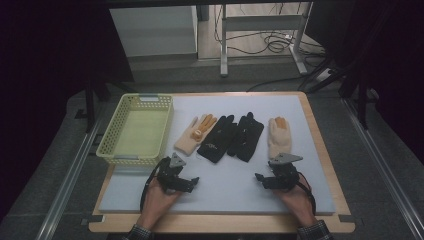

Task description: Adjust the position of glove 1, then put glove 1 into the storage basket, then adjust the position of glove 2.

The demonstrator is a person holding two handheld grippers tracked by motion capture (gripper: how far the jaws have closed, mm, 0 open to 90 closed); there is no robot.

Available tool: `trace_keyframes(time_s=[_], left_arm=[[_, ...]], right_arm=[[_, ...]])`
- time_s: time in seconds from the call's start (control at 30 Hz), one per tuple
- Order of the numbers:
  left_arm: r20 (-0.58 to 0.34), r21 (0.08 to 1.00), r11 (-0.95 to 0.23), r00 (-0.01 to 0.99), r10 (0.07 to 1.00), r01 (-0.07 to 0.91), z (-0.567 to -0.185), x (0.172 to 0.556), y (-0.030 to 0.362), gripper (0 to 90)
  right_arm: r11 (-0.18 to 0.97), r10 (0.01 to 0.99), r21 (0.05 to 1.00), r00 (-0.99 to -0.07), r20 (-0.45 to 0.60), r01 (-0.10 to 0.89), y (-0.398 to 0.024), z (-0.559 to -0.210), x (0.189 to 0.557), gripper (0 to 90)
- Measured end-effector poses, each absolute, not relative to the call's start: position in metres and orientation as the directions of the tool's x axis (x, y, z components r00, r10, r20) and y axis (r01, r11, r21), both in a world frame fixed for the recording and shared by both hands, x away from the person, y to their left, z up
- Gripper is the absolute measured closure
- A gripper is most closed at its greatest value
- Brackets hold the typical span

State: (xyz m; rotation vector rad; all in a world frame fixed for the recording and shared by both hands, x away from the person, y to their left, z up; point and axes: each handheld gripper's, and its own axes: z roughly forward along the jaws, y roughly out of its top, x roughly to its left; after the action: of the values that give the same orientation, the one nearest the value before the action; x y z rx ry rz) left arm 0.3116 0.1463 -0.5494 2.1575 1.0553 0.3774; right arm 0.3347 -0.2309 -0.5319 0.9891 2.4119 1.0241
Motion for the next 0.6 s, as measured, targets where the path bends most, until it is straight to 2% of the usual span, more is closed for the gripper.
trace_keyframes(time_s=[0.6], left_arm=[[-0.042,0.698,-0.425,0.626,0.779,0.576,-0.5495,0.3115,0.1464,4.2]], right_arm=[[0.504,0.712,0.726,-0.701,-0.043,0.467,-0.2299,-0.532,0.3344,25.1]])
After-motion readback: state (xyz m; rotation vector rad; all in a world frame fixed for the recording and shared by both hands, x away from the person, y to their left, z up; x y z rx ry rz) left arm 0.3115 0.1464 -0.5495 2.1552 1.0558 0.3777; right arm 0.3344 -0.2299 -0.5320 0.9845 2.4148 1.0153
